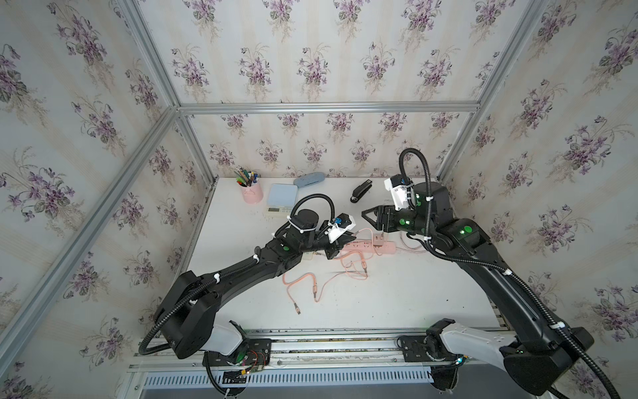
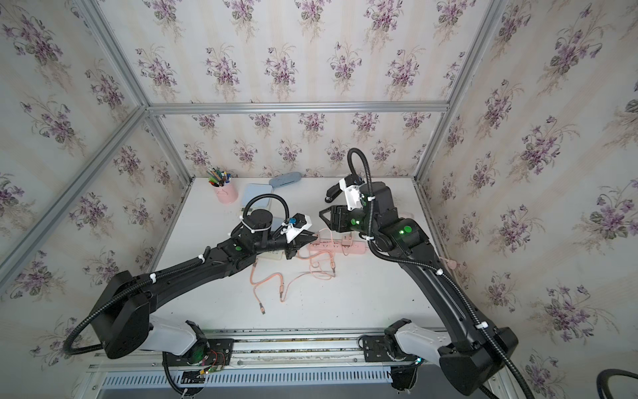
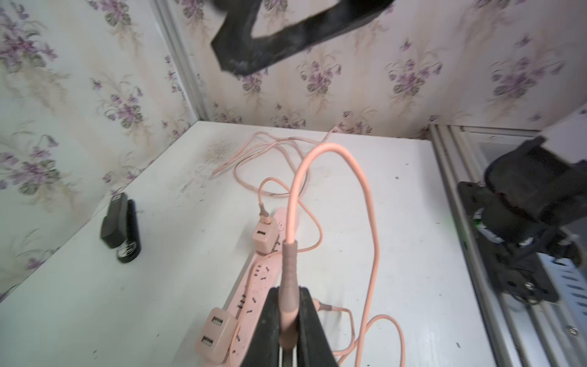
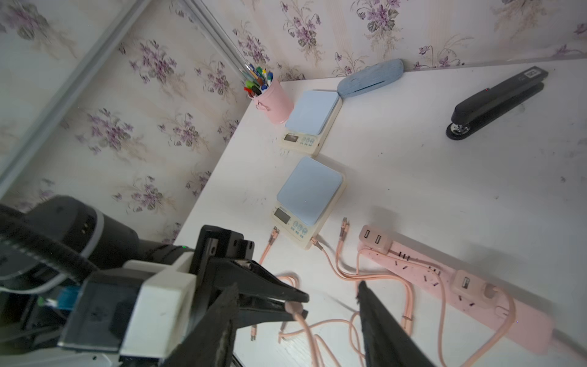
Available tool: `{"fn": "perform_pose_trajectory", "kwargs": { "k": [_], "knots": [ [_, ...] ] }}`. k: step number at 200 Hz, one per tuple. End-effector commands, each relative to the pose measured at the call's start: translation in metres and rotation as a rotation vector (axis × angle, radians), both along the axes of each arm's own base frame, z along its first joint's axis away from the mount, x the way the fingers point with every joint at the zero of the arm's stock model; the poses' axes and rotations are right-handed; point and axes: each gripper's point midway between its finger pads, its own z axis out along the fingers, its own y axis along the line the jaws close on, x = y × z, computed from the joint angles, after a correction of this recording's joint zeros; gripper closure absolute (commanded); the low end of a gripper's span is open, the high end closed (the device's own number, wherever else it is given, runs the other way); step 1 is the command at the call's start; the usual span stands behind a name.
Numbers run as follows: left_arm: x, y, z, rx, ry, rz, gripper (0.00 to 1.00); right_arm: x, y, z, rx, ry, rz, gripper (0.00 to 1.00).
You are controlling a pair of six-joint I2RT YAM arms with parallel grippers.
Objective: Charge the electronic scale
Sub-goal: Adjust the charging cable at the center of the board.
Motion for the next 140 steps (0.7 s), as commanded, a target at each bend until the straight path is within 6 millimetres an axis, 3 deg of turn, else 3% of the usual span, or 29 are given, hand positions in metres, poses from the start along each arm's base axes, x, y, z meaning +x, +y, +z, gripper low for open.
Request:
{"fn": "perform_pose_trajectory", "kwargs": {
  "k": [1,14,42,111,140],
  "knots": [
    [0.041,0.023,0.009,0.053,-0.146,0.306,1.0,0.005,0.01,0.014,0.305,0.137,-0.113,0.5],
    [0.046,0.026,0.009,0.072,-0.164,0.364,1.0,-0.001,0.018,0.007,0.353,0.198,-0.097,0.56],
    [0.046,0.025,0.009,0.095,-0.19,0.407,1.0,-0.013,0.036,-0.003,0.347,0.25,-0.068,0.55],
    [0.033,0.017,0.015,0.08,-0.237,0.392,1.0,0.008,0.045,-0.042,0.311,0.361,-0.131,0.5],
    [0.028,0.016,0.016,0.061,-0.242,0.377,1.0,0.017,0.052,-0.047,0.319,0.365,-0.129,0.61]
  ]
}}
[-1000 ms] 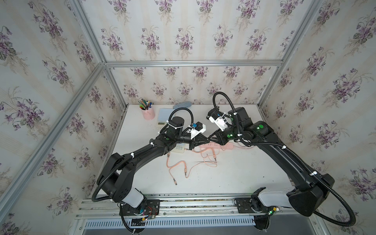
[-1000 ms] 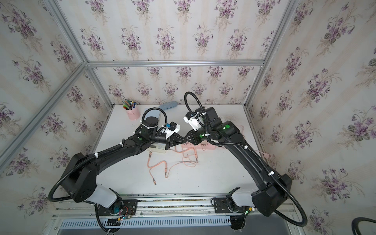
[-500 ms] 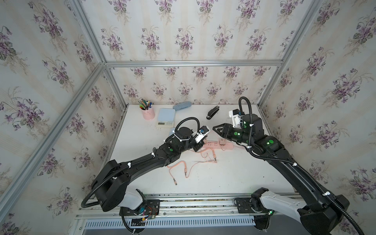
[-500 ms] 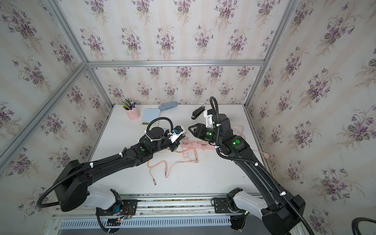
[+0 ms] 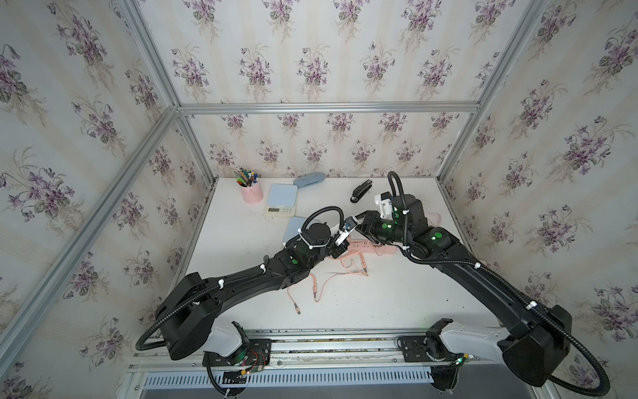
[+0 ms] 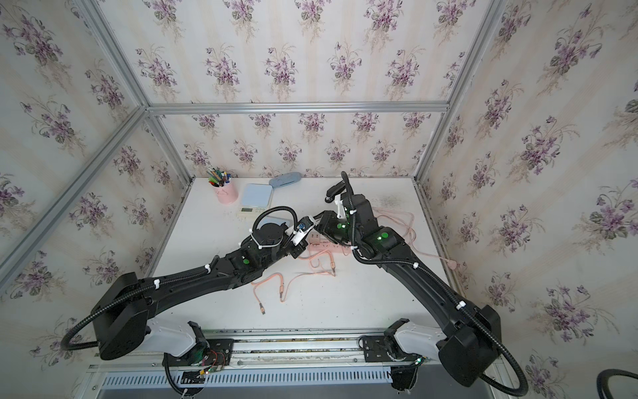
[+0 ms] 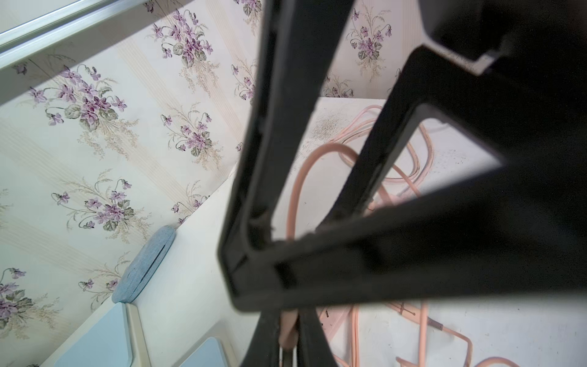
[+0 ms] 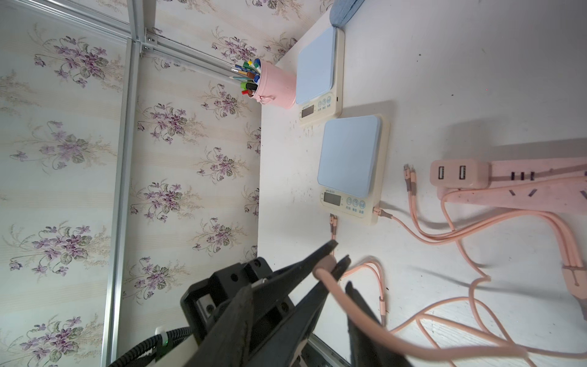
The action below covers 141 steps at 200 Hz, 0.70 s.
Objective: Charge the electronic scale
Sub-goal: Adjust the charging cable at the center of the board.
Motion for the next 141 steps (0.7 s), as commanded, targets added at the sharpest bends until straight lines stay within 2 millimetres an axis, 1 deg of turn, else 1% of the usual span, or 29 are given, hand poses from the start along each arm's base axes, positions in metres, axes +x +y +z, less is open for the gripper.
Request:
{"fn": "perform_pose_trajectory", "kwargs": {
  "k": [1,12,23,24,26,39,55,76,86,94,113,120,125,129,130,132,141],
  "knots": [
    [0.0,-0.001,0.013,-0.033,-0.047,-0.005,1.0,0.01,0.007,0.01,0.05,-0.022,-0.011,0.61],
    [-0.002,-0.002,0.011,-0.027,-0.049,-0.013,1.0,0.013,0.009,0.006,0.042,-0.02,-0.01,0.7],
    [-0.004,-0.003,0.008,-0.019,-0.05,-0.026,1.0,0.015,0.009,0.002,0.03,-0.017,-0.009,0.75],
    [-0.005,-0.002,0.015,-0.028,-0.06,-0.026,1.0,0.015,0.009,0.002,0.03,-0.016,-0.008,0.76],
    [-0.006,0.0,0.02,-0.037,-0.069,-0.027,0.99,0.015,0.009,0.001,0.028,-0.015,-0.008,0.77],
    [-0.009,-0.001,0.02,-0.034,-0.076,-0.04,0.98,0.015,0.011,-0.003,0.025,-0.012,0.0,0.84],
    [-0.011,-0.002,0.019,-0.027,-0.083,-0.055,0.97,0.015,0.011,-0.006,0.015,-0.019,0.009,1.0],
    [-0.015,-0.004,0.019,-0.027,-0.1,-0.084,0.96,0.017,0.008,-0.009,-0.018,-0.043,0.015,1.0],
    [-0.018,-0.007,0.02,-0.024,-0.109,-0.107,0.93,0.017,0.007,-0.009,-0.032,-0.059,0.024,1.0],
    [-0.021,-0.008,0.019,-0.018,-0.113,-0.129,0.85,0.017,0.006,-0.007,-0.042,-0.088,0.039,1.0],
    [-0.03,-0.011,0.019,-0.018,-0.092,-0.192,0.56,0.017,0.005,0.004,-0.084,-0.204,0.098,1.0],
    [-0.032,-0.009,0.019,-0.029,-0.058,-0.222,0.47,0.017,0.004,0.008,-0.108,-0.253,0.13,1.0],
    [-0.035,-0.008,0.018,-0.047,-0.02,-0.252,0.46,0.015,0.005,0.01,-0.126,-0.283,0.158,1.0],
    [-0.037,-0.007,0.019,-0.069,0.014,-0.283,0.41,0.013,0.005,0.011,-0.143,-0.306,0.179,1.0],
    [-0.038,-0.007,0.019,-0.075,0.022,-0.294,0.4,0.018,-0.001,0.011,-0.15,-0.31,0.164,1.0],
    [-0.037,-0.005,0.019,-0.087,0.041,-0.304,0.4,0.021,-0.007,0.012,-0.162,-0.322,0.159,1.0],
    [-0.042,-0.001,0.02,-0.147,0.134,-0.393,0.39,0.02,-0.01,0.015,-0.197,-0.375,0.205,1.0]
  ]
}}
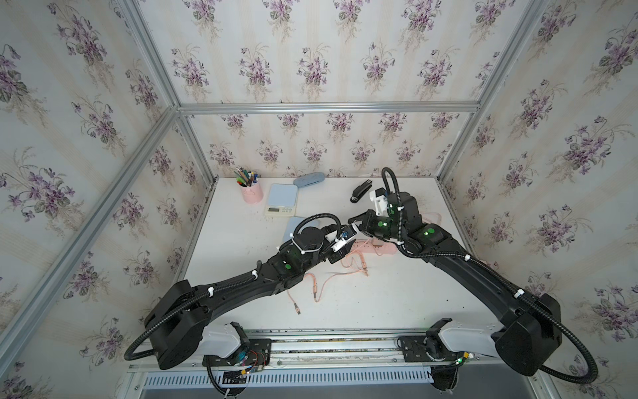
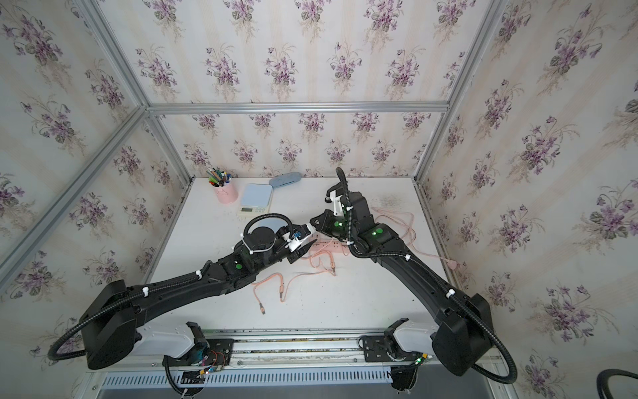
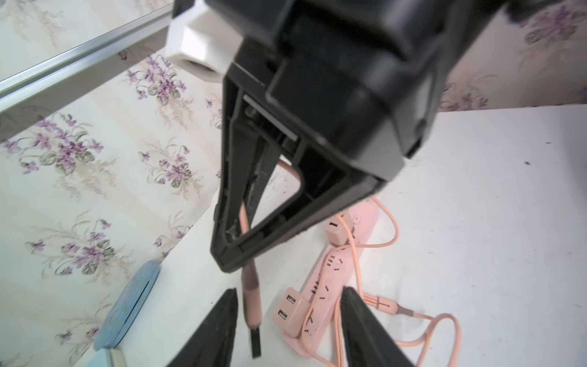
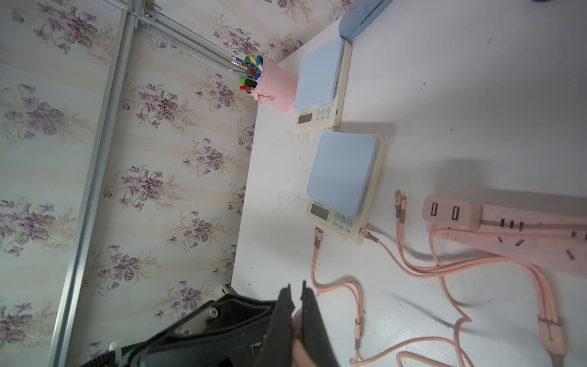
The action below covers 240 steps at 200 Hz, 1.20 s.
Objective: Charge the electronic scale
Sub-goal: Adjust the charging cable at the center of the board.
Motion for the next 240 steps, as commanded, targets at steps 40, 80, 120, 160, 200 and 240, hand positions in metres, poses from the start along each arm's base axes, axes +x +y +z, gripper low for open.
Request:
{"fn": "perform_pose_trajectory", "kwargs": {
  "k": [40,80,120,160,200,240],
  "knots": [
    [-0.031,0.013,0.011,-0.238,0.439,-0.481,0.4,-0.022,-0.003,0.016,-0.153,-0.321,0.374,1.0],
    [-0.035,0.002,0.012,-0.253,0.493,-0.562,0.44,-0.037,0.006,0.02,-0.099,-0.344,0.48,1.0],
    [-0.028,-0.006,0.009,-0.252,0.515,-0.57,0.55,-0.039,0.009,0.023,-0.068,-0.341,0.493,1.0],
    [-0.022,-0.008,0.008,-0.246,0.506,-0.541,0.72,-0.037,0.009,0.025,-0.057,-0.336,0.479,1.0],
    [-0.019,-0.004,0.005,-0.191,0.461,-0.471,0.98,-0.027,0.006,0.032,-0.049,-0.31,0.399,1.0],
    [-0.012,0.005,0.002,-0.117,0.385,-0.378,1.0,-0.03,0.004,0.032,-0.006,-0.234,0.352,0.82]
  ]
}}
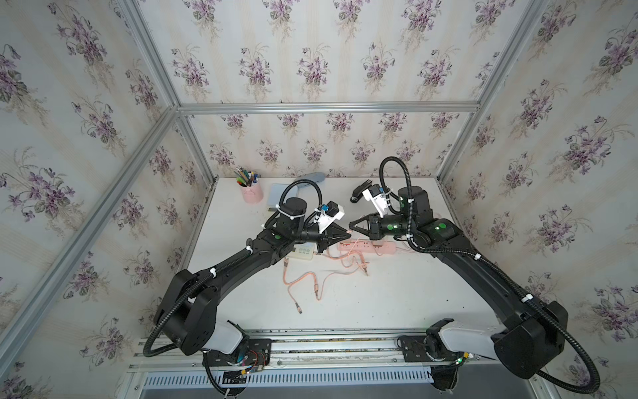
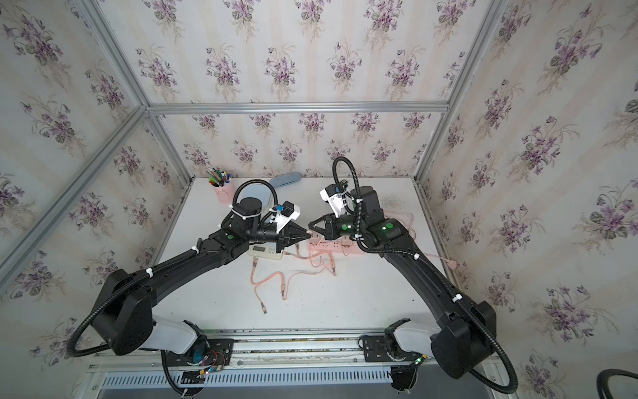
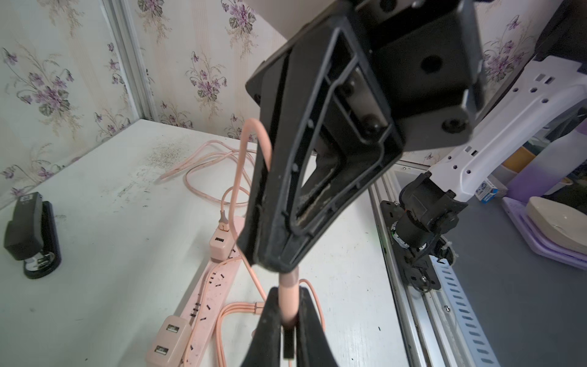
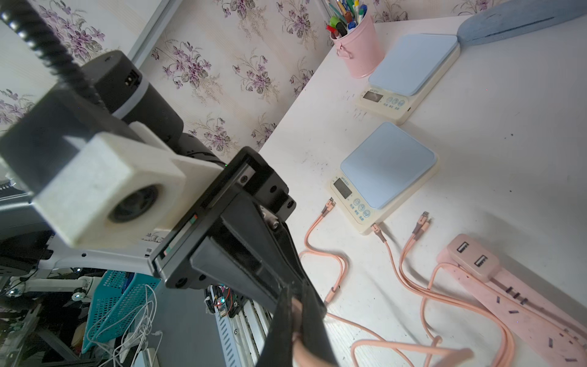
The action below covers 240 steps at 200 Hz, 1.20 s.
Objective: Charge the electronic scale
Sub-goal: Adjust the charging cable at the center of the board.
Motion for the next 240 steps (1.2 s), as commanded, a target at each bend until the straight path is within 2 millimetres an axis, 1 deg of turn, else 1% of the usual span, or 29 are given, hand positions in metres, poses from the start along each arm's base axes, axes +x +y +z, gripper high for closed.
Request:
{"fn": "perform_pose_trajectory", "kwargs": {
  "k": [1,5,9,20,30,44,65,80,94,100,112,117,124,132,139,159,173,179,218,229,240],
  "knots": [
    [0.005,0.006,-0.006,0.06,-0.064,0.046,1.0,0.006,-0.001,0.009,0.041,0.019,-0.052,0.8],
    [0.005,0.007,-0.004,0.06,-0.071,0.051,1.0,0.004,0.0,0.008,0.043,0.028,-0.05,0.72],
    [0.005,0.007,-0.004,0.06,-0.075,0.054,1.0,0.003,0.0,0.007,0.047,0.037,-0.045,0.67],
    [0.005,0.006,-0.001,0.055,-0.08,0.047,1.0,-0.002,0.002,0.004,0.054,0.054,-0.022,0.61],
    [0.002,0.004,0.003,0.042,-0.075,0.025,1.0,-0.005,0.001,0.001,0.051,0.055,-0.013,0.59],
    [-0.003,0.0,0.006,0.016,-0.05,-0.018,1.0,-0.01,0.0,-0.003,0.046,0.04,0.008,0.58],
    [-0.014,-0.007,0.012,-0.028,0.008,-0.111,1.0,-0.017,0.001,-0.001,0.051,0.004,0.047,0.58],
    [-0.02,-0.01,0.016,-0.054,0.039,-0.158,1.0,-0.02,0.001,0.003,0.053,-0.022,0.073,0.6],
    [-0.025,-0.011,0.018,-0.067,0.057,-0.188,1.0,-0.021,0.001,0.005,0.047,-0.042,0.085,0.65],
    [-0.026,-0.011,0.018,-0.07,0.065,-0.197,1.0,-0.021,0.001,0.005,0.042,-0.048,0.086,0.7],
    [-0.028,-0.012,0.019,-0.074,0.082,-0.21,1.0,-0.021,0.0,0.005,0.031,-0.054,0.087,0.86],
    [-0.029,-0.012,0.019,-0.077,0.089,-0.215,1.0,-0.021,0.0,0.004,0.026,-0.051,0.087,0.91],
    [-0.029,-0.011,0.02,-0.079,0.097,-0.219,1.0,-0.021,-0.001,0.004,0.021,-0.049,0.091,0.94],
    [-0.029,-0.011,0.021,-0.082,0.107,-0.225,1.0,-0.023,0.0,0.002,0.018,-0.044,0.1,0.94],
    [-0.03,-0.012,0.021,-0.084,0.119,-0.233,1.0,-0.024,0.0,0.002,0.017,-0.045,0.105,0.92],
    [-0.031,-0.012,0.021,-0.088,0.142,-0.247,1.0,-0.028,-0.001,0.004,0.02,-0.048,0.116,0.77],
    [-0.03,-0.012,0.022,-0.089,0.144,-0.249,1.0,-0.03,-0.002,0.005,0.015,-0.05,0.12,0.72],
    [-0.03,-0.012,0.021,-0.089,0.147,-0.25,1.0,-0.031,-0.002,0.004,0.011,-0.047,0.123,0.72],
    [-0.031,-0.013,0.022,-0.093,0.156,-0.265,1.0,-0.033,-0.006,-0.005,-0.046,-0.022,0.131,0.89],
    [-0.031,-0.013,0.021,-0.093,0.162,-0.268,1.0,-0.033,-0.006,-0.007,-0.052,-0.019,0.136,0.89],
    [-0.032,-0.013,0.021,-0.095,0.169,-0.275,1.0,-0.034,-0.006,-0.005,-0.051,-0.026,0.139,0.84]
  ]
}}
